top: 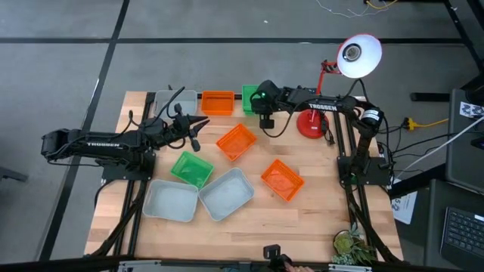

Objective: Stack baskets by color
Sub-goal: Stack the right green bin on the top green bin, then move the bottom orange bin to the top of the table

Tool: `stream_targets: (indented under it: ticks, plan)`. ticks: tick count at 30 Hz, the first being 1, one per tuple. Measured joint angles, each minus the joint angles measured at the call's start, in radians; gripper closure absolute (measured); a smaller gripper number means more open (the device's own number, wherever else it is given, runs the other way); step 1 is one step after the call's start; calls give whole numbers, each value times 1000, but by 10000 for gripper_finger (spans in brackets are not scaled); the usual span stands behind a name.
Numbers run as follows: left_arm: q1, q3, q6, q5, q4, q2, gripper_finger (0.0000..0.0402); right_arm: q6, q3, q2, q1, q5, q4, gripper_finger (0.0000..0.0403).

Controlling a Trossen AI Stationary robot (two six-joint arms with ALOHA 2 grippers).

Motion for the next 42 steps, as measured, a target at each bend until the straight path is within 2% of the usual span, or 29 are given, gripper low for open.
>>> stream_targets:
  ticks: [12,16,24,34,39,42]
  plan:
    - [0,0,-1,0,-16,0,349,7,0,0,-8,3,-1,392]
    - [0,0,-8,0,-37,0,349,9,0,0,-12,54,-1,376]
    - [0,0,-9,0,-40,0,349,8,-1,0,-13,54,-7,327]
    - [0,0,-10,0,-40,0,349,30,38,-2,25,57,-4,319]
    - [0,0,-10,1,-40,0,349,88,126,-4,82,52,-169,319]
    - [0,0,-10,0,-40,0,349,272,192,-4,119,52,-336,319]
